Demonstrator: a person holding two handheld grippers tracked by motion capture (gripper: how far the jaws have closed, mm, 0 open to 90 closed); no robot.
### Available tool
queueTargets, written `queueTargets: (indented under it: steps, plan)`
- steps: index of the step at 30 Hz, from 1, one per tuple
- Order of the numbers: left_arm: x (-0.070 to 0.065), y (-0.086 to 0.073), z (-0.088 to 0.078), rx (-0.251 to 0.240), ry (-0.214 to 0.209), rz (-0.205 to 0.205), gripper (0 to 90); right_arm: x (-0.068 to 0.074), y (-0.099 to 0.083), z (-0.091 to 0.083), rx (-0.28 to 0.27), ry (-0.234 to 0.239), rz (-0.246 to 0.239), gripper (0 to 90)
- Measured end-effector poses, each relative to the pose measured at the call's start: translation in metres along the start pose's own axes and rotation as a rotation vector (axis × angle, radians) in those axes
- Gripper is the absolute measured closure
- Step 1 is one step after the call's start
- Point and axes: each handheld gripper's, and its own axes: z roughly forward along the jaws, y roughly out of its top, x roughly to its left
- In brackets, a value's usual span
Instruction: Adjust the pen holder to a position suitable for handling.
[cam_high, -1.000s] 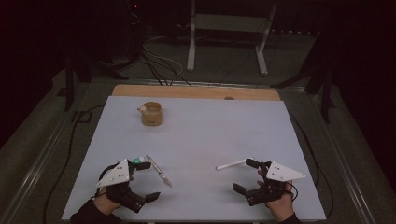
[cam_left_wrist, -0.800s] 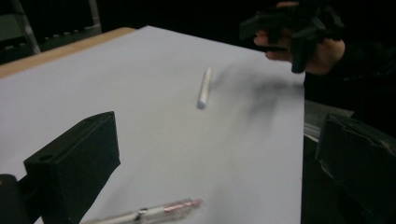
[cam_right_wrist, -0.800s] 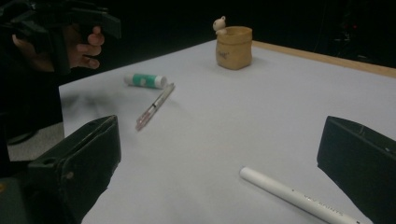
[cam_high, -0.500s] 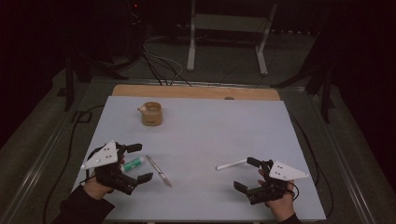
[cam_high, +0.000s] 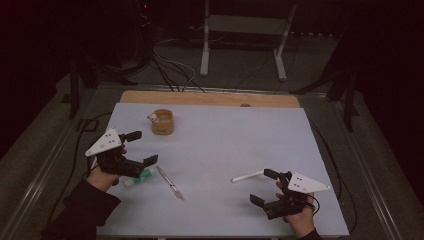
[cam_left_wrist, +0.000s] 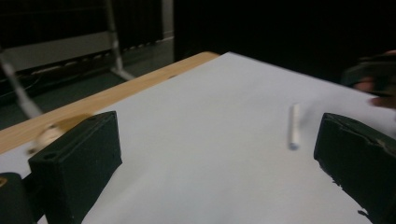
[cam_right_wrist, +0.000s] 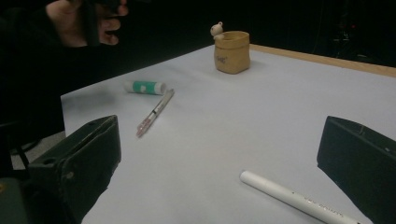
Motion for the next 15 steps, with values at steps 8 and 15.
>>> queueTargets:
  steps: [8,15]
  plan:
    - [0.033,0.0,0.01,0.062,0.107,-0.06,7.8,0.001,0.0,0.0,-0.001,0.002,0.0,0.0]
    - [0.062,-0.007,0.019,0.064,0.179,-0.092,17.0,0.001,0.0,0.0,-0.002,0.008,0.004,0.0]
